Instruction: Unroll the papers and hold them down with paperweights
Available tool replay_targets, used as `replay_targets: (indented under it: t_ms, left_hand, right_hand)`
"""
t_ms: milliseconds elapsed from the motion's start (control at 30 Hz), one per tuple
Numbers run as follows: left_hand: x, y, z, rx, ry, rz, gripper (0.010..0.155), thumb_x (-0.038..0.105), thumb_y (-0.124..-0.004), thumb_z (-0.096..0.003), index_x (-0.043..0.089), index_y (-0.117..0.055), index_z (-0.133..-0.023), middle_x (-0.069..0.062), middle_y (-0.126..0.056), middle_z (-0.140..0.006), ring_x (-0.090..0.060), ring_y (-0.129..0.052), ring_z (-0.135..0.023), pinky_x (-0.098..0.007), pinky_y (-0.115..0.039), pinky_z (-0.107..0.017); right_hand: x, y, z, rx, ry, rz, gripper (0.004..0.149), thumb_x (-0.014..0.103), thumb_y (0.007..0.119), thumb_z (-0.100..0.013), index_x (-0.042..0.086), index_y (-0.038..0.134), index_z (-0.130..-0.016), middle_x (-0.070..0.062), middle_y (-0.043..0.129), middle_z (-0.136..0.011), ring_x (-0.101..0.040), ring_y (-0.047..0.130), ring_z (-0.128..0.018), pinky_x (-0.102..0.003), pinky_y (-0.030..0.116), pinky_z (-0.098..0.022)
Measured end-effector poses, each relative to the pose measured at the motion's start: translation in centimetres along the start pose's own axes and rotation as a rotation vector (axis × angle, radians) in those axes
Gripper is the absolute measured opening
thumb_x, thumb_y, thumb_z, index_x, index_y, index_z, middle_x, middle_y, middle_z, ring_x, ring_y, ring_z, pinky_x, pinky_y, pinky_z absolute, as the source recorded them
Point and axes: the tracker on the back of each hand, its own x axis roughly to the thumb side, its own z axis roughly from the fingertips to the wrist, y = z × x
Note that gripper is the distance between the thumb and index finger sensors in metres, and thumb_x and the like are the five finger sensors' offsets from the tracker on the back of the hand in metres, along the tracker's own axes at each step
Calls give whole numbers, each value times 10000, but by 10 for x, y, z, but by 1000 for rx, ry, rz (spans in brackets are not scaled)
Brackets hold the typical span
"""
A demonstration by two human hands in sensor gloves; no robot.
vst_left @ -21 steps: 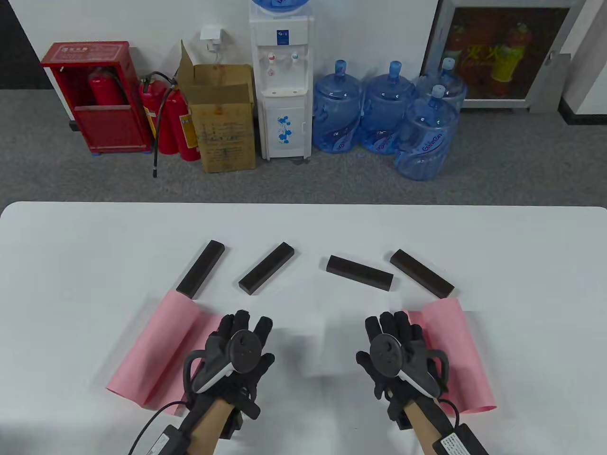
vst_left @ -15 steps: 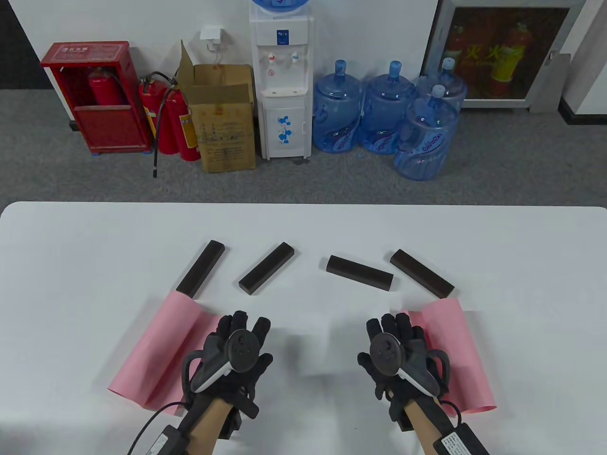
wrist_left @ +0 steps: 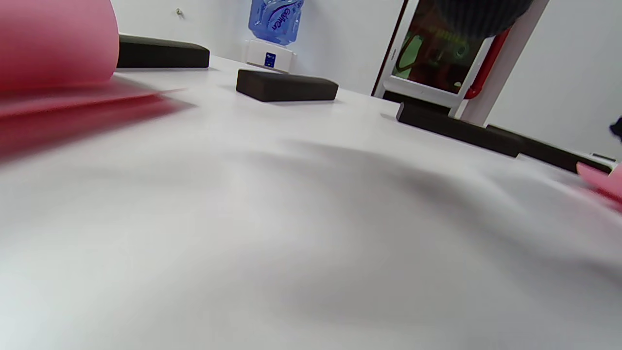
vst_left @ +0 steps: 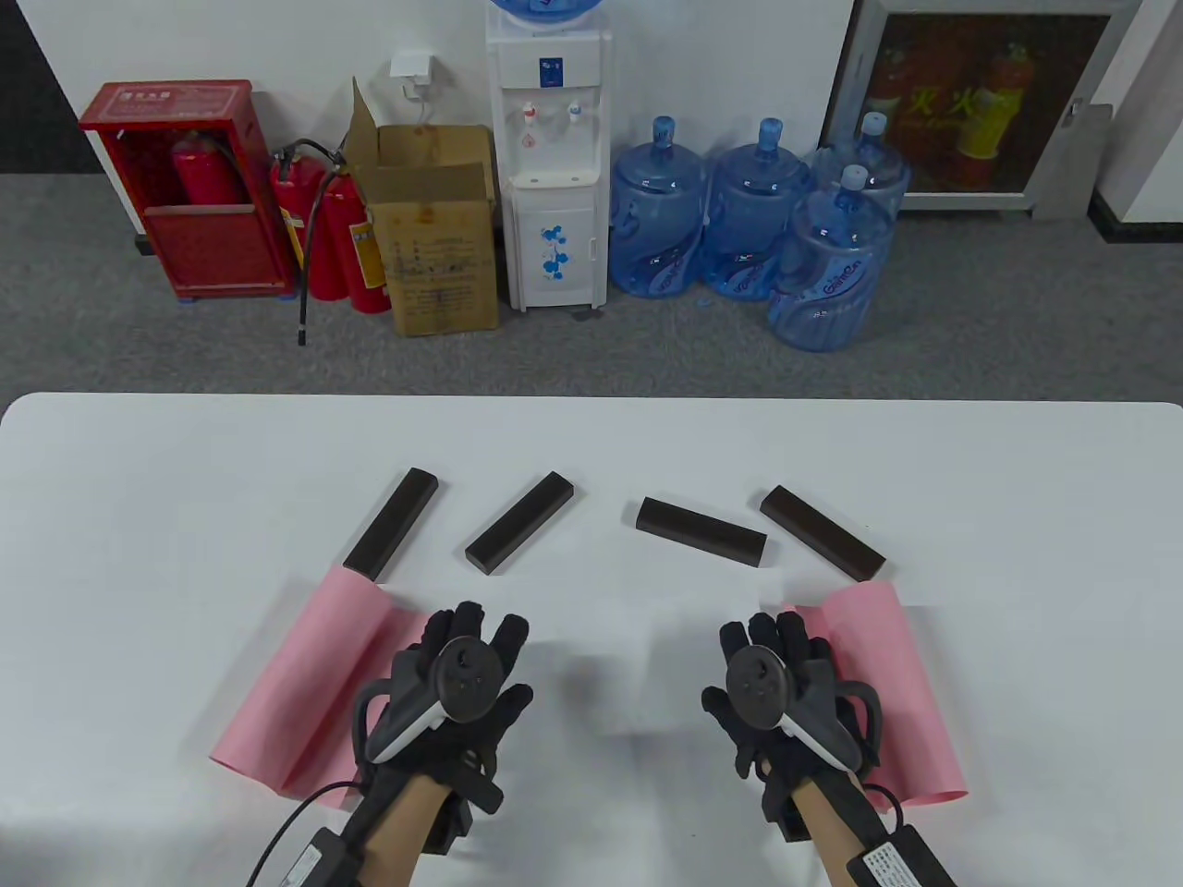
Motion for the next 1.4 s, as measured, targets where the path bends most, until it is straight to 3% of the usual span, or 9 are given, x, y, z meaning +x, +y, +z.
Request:
replay_targets:
  t_ms: [200, 367, 533, 700, 967, 1100, 1200, 1300, 1400]
  left_hand:
    - [-35, 63, 15, 118, 104, -64, 672, 568, -617, -504, 476, -354, -1115, -86, -336, -1261, -448, -293, -1146, -650, -334, -801]
    - [-105, 94, 24, 145, 338, -108, 650, 543, -611, -512, 467, -378, -1114, -108, -410, -1249, -454, -372, -1134, -653, -381, -787]
    - [-164, 78, 26, 65, 506, -54, 625, 474, -619, -526, 462, -392, -1108, -135, -508, -1226, -451, -518, -1103, -658, -446, -768]
    - [-189, 46, 24, -43, 548, 52, 679, 526, -632, -514, 452, -323, -1114, -138, -540, -1218, -454, -622, -1066, -661, -497, -750]
    - [-164, 23, 16, -193, 408, 96, 852, 665, -685, -443, 466, -192, -1109, -135, -519, -1230, -434, -723, -1050, -652, -531, -756]
    - [-136, 18, 10, -164, 347, 14, 888, 599, -748, -451, 425, -161, -1095, -124, -611, -1172, -333, -922, -852, -606, -654, -681]
    - [-116, 19, 10, -131, 320, 42, 898, 533, -761, -478, 414, -99, -1073, -128, -604, -1149, -267, -954, -748, -577, -695, -637]
    - [-90, 27, 13, -73, 255, 144, 884, 502, -748, -494, 406, -81, -1067, -129, -593, -1143, -236, -978, -689, -556, -728, -603]
    - [-62, 28, 18, -18, 162, 370, 870, 484, -739, -507, 399, -84, -1072, -131, -590, -1143, -217, -992, -661, -539, -751, -580]
  right_hand:
    - [-3, -1, -1, 1, 2, -12, 783, 568, 701, -381, 238, 538, -1071, -92, 418, -1122, -394, 339, -1066, -625, 340, -748]
    - [-2, -1, 0, 12, 0, -6, 783, 570, 699, -382, 237, 537, -1072, -92, 420, -1122, -395, 339, -1065, -625, 344, -747]
    - [1, 0, 0, 8, -12, 14, 781, 567, 696, -384, 236, 535, -1073, -94, 425, -1121, -395, 342, -1065, -626, 353, -745]
    - [2, -1, 1, 7, -15, 23, 780, 566, 693, -388, 237, 527, -1075, -95, 426, -1121, -398, 344, -1064, -627, 363, -743]
    - [3, -1, 2, 17, -14, 19, 789, 571, 695, -386, 234, 517, -1077, -96, 422, -1121, -401, 343, -1062, -627, 367, -742]
    - [4, -1, 2, 22, -21, 25, 792, 574, 695, -385, 234, 515, -1078, -96, 421, -1122, -403, 342, -1062, -627, 374, -740]
    - [5, -1, 2, 23, -26, 26, 791, 574, 694, -386, 234, 517, -1078, -97, 421, -1122, -404, 344, -1061, -627, 377, -740]
    - [6, -1, 2, 26, -30, 26, 790, 574, 694, -386, 233, 520, -1077, -97, 421, -1122, -405, 345, -1061, -627, 380, -738]
    - [8, 1, 1, 32, -35, 29, 789, 575, 693, -388, 235, 519, -1078, -98, 422, -1122, -405, 345, -1061, -628, 380, -738]
